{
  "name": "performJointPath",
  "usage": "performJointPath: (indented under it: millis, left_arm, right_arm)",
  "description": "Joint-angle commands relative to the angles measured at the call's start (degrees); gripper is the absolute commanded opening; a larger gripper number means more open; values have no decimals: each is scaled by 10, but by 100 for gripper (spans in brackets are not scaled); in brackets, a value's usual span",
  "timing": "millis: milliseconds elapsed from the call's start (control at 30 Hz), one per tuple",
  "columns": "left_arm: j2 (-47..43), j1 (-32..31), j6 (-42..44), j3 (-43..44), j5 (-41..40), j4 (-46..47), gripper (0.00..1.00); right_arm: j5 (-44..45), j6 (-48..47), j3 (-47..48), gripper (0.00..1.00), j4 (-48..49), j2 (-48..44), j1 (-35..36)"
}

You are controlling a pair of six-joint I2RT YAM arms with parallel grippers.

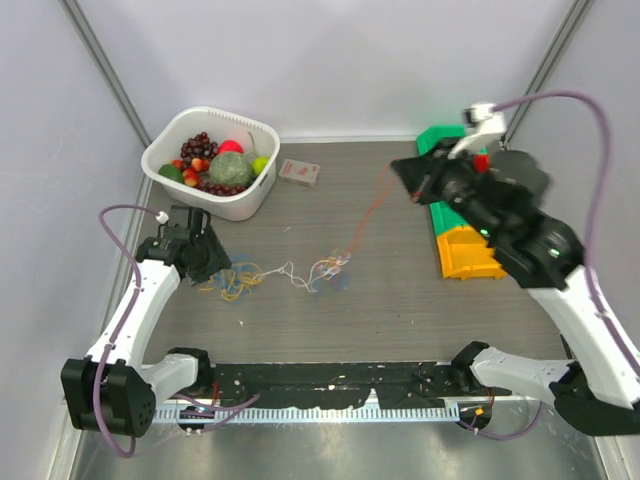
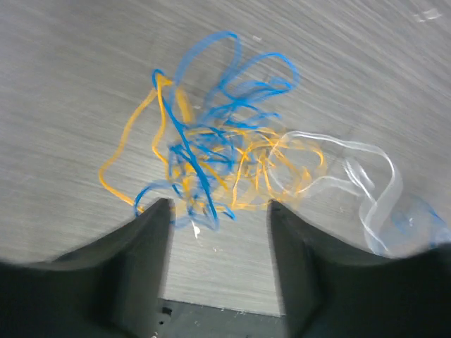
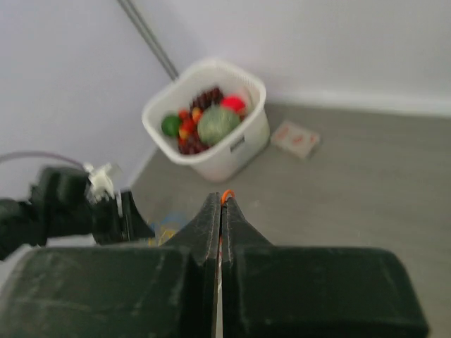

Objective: Untangle the cables

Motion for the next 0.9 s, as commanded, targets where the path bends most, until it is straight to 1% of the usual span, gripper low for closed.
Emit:
performJointPath:
  millis: [0, 67, 133, 200, 233, 300, 333, 433, 533, 633, 700, 800, 833, 867]
  left_arm:
    - [-19, -16, 45, 31, 132, 58, 74]
    - [-43, -31, 42, 20, 148, 83, 81]
    - [-65, -44, 40, 10, 173, 121, 80]
    - [-79, -57, 44, -1, 223, 170, 77]
    - [-78, -68, 48, -5, 258, 197, 74]
    - [-62, -103, 53, -3, 301, 246, 71]
    - [-46, -140, 61, 1, 311, 262, 71]
    - [35, -235, 89, 33, 310, 283, 78]
    - [128, -302, 100, 70, 293, 285, 78]
    - [210, -332, 98, 106, 270, 290, 74]
    - [259, -346, 97, 121, 276, 303, 74]
    - [335, -353, 93, 142, 284, 292, 74]
    - [353, -353, 89, 143, 291, 291, 69]
    - [367, -353, 87, 146, 291, 288, 58]
  right_arm:
    - [-80, 37, -60, 1, -24, 27, -1]
    - [-77, 32, -81, 1, -45, 24, -1]
    - [-66, 32, -107, 1, -69, 17, -1]
    - [-46, 34, -130, 1, -97, 7, -1]
    - [-29, 40, -138, 1, -104, 2, -1]
    - [-18, 48, -154, 1, -122, -7, -1]
    - [-19, 54, -163, 1, -125, -15, -1]
    - [-22, 70, -177, 1, -126, -31, 0]
    - [-17, 80, -180, 1, -126, -40, -1]
    - [-12, 82, -172, 1, -126, -46, -1]
    - [-5, 84, -167, 1, -126, -47, -1]
    - [7, 84, -149, 1, -126, -48, -1]
    - [9, 84, -145, 1, -126, -48, -1]
    - [15, 81, -136, 1, -126, -50, -1]
